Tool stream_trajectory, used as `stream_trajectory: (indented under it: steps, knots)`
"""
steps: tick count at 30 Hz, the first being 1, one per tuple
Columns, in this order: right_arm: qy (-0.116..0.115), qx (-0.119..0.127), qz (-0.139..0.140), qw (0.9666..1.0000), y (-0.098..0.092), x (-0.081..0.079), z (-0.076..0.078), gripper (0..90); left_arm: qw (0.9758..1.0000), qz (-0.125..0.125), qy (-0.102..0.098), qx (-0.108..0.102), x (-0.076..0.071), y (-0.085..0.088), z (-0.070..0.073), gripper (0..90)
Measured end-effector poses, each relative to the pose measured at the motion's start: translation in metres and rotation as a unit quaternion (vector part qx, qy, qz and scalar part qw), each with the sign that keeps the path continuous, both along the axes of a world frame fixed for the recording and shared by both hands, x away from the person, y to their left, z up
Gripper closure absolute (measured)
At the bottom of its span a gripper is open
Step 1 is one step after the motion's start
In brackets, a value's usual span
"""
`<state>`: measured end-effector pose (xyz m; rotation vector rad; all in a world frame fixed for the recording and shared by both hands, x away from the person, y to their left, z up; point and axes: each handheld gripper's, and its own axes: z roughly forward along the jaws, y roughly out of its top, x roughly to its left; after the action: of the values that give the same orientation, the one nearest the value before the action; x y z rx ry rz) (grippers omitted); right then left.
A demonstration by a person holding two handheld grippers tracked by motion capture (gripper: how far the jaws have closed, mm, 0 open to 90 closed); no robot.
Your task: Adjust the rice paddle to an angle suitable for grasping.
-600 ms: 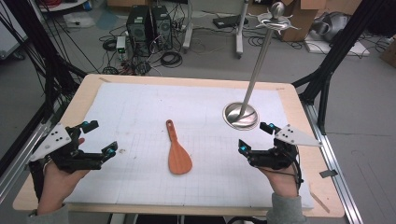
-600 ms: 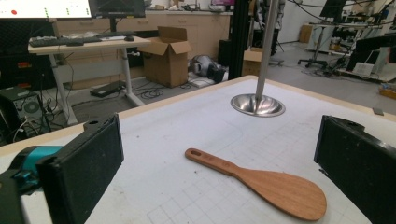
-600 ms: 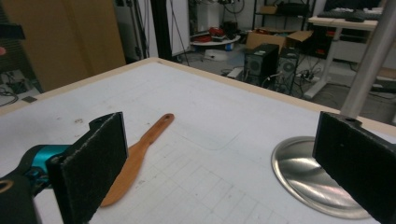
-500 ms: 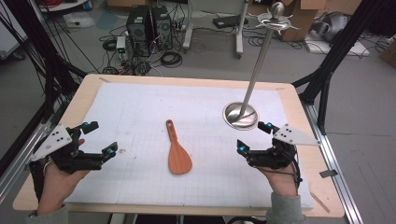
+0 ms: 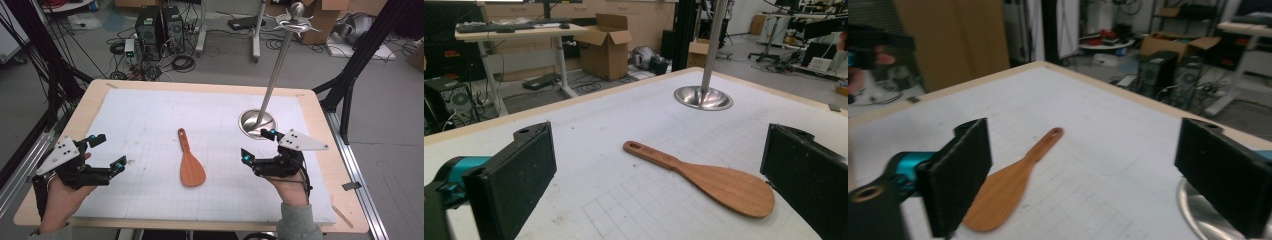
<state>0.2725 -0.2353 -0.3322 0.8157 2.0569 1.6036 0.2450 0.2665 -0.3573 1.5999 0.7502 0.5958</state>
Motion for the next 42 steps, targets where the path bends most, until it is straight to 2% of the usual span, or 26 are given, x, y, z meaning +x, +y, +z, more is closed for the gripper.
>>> stream_trajectory:
  steps: [1, 5, 7, 11, 17, 24, 36, 42]
  knots:
    - [0.0, -0.002, 0.003, 1.0, 0.002, 0.0, -0.001, 17.6, 1.0, 0.001, 0.001, 0.002, 0.0, 0.0, -0.001, 1.8]
    - [0.007, -0.003, 0.014, 0.9999, 0.009, 0.003, -0.003, 30.3, 0.9999, 0.01, 0.001, 0.004, -0.002, 0.002, -0.002, 1.8]
    - [0.008, -0.001, 0.022, 0.9997, 0.012, 0.005, -0.004, 37.2, 0.9997, 0.025, -0.005, 0.0, -0.005, 0.008, -0.001, 1.8]
    - [0.018, 0.004, 0.042, 0.999, 0.018, 0.009, -0.008, 47.9, 0.9995, 0.03, -0.005, -0.002, -0.009, 0.013, -0.001, 1.8]
    - [0.02, -0.008, 0.055, 0.9983, 0.031, 0.015, -0.012, 58.3, 0.9994, 0.034, 0.002, 0.003, -0.012, 0.016, -0.004, 1.8]
    - [0.028, -0.032, 0.082, 0.9957, 0.057, 0.022, -0.018, 72.9, 0.9993, 0.034, 0.009, 0.008, -0.014, 0.018, -0.008, 1.9]
    - [0.041, -0.055, 0.106, 0.992, 0.084, 0.032, -0.03, 87.2, 0.9993, 0.031, 0.015, 0.013, -0.018, 0.019, -0.011, 1.8]
    - [0.046, -0.065, 0.118, 0.9899, 0.095, 0.036, -0.035, 89.1, 0.9991, 0.034, 0.018, 0.017, -0.021, 0.021, -0.012, 1.8]
